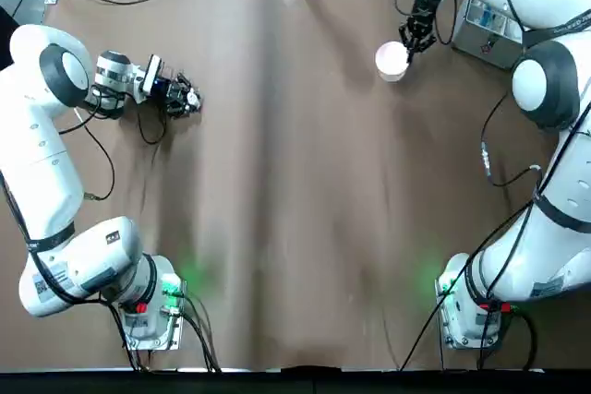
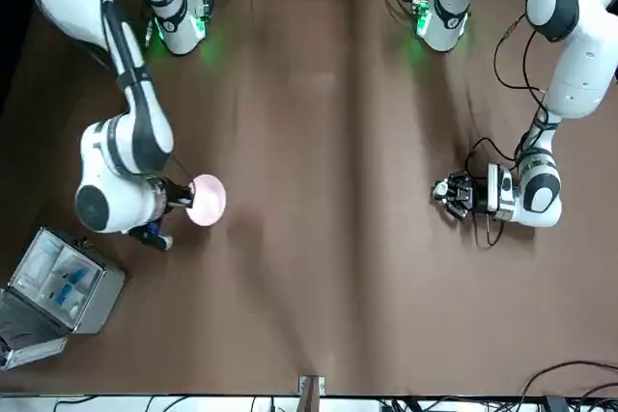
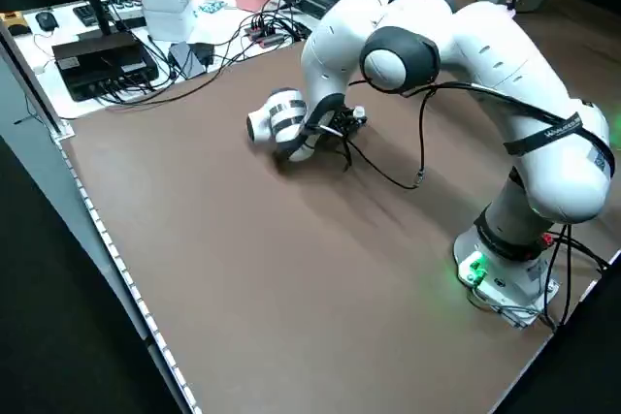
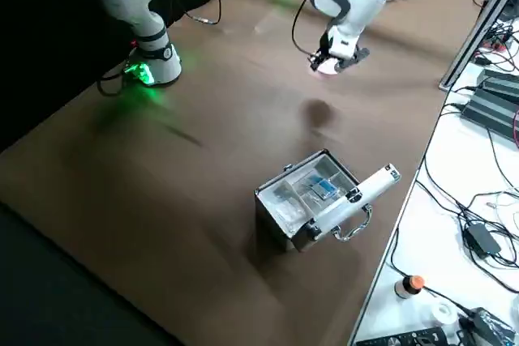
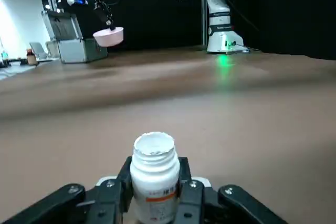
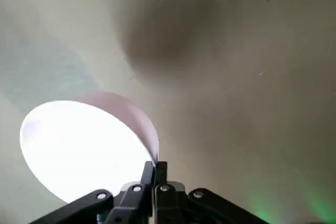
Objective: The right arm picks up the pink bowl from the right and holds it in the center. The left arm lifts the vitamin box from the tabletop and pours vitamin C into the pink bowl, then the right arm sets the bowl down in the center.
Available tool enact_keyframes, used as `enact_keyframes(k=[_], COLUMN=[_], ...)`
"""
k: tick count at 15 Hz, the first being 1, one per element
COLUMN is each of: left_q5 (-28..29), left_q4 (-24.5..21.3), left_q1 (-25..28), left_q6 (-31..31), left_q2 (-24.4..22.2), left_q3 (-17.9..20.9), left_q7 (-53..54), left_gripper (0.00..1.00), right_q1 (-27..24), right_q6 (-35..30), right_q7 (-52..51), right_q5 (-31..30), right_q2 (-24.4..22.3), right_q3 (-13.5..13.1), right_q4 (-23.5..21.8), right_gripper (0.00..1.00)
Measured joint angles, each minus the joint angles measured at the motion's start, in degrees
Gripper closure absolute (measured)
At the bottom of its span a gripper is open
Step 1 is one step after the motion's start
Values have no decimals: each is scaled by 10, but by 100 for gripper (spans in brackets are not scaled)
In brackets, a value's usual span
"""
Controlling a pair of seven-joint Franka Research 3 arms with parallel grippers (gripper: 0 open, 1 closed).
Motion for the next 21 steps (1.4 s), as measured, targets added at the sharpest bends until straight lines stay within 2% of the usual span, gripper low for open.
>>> enact_keyframes(k=[7, 12, 14, 16, 21], left_q5=[7, 61, 85, 90, 103], left_q4=[43, 97, 136, 143, 149], left_q1=[-3, -11, -32, -44, -78], left_q6=[0, 1, 4, 24, 52], left_q2=[-29, -67, -84, -95, -125], left_q3=[-91, -177, -203, -212, -215], left_q7=[-40, -174, -243, -254, -256], left_gripper=[64, 64, 64, 64, 64], right_q1=[76, 122, 163, 184, 220], right_q6=[-5, -6, -7, -6, 3], right_q7=[223, 376, 444, 494, 609], right_q5=[73, 105, 153, 185, 214], right_q2=[0, 0, 1, 9, 60], right_q3=[0, 1, 1, 1, 1], right_q4=[41, 72, 86, 102, 152], right_gripper=[97, 97, 97, 97, 97])
